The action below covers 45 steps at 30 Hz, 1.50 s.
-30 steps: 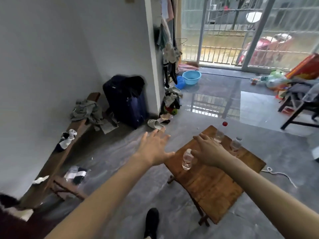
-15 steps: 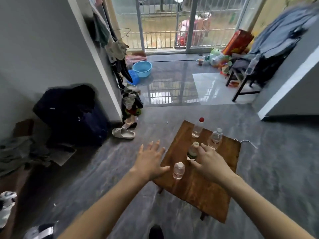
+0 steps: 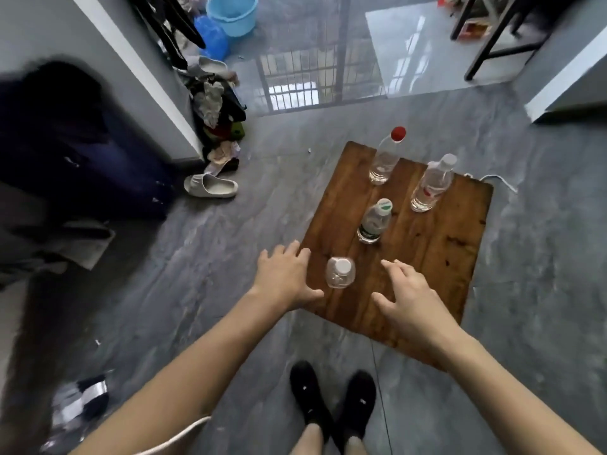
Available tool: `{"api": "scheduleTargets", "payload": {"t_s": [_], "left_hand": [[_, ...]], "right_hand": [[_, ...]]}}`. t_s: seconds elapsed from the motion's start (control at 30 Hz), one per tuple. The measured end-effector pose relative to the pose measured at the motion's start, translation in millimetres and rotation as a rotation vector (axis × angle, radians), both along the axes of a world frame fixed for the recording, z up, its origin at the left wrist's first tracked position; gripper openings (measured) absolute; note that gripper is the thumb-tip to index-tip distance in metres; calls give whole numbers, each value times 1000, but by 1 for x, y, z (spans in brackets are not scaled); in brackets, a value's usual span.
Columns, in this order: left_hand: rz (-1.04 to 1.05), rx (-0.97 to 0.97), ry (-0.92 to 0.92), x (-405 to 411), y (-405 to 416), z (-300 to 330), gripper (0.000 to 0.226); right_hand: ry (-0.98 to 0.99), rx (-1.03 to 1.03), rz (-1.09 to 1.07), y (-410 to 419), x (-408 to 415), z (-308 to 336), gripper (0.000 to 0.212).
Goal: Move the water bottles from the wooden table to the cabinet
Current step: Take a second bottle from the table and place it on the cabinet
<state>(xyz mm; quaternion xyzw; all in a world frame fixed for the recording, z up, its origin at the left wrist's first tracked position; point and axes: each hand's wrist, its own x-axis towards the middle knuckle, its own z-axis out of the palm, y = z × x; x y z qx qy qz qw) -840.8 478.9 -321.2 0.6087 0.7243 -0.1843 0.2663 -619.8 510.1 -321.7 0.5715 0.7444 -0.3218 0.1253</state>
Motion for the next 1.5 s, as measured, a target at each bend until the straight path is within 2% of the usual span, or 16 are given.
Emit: {"api": "scheduleTargets", "payload": {"t_s": [0.2,0.27,0.33,0.43,0.53,0.63,0.7,0.77,0.87,0.93,1.0,1.17,1.33,1.5], "left_hand": [[-13,-46,-68,6,21,-95,104],[13,-75,-179,10,25,-125,102],[100,-86,-378,11,26,-157,102],[204,51,-624,10,22,-195,100],[283,293,-824,15,14,-216,79],[288,437,-913,21,10,-222,62],[271,457,-933,23,11,-218,61],[248,477,-941,24,13,-207,65],[223,537,-962,26,19,-175,71],[217,577,-993,28,25,-146,73],[218,603,-1022,33,32,-114,68],[221,591,-1110,53,47,-37,62],[132,563,-1142,93,61,61,60],[87,609,-1174,134,68,168,57]], "right_hand": [[-15,-73,-14,4,-6,-83,71],[-17,-86,-22,7,-6,-112,72],[-4,-105,-33,11,-6,-139,72],[21,-125,-44,19,-7,-171,72],[34,-127,-68,20,-9,-196,72],[55,-147,-85,20,-13,-212,70],[96,-185,-138,19,-15,-218,68],[173,-249,-246,19,-13,-218,68],[362,-476,-554,20,-9,-208,68],[523,-663,-785,21,-6,-185,45],[684,-806,-924,21,0,-154,24],[1028,-985,-1136,22,25,-74,35],[1198,-1031,-1249,24,66,12,43],[1317,-1004,-1240,15,112,108,48]]}}
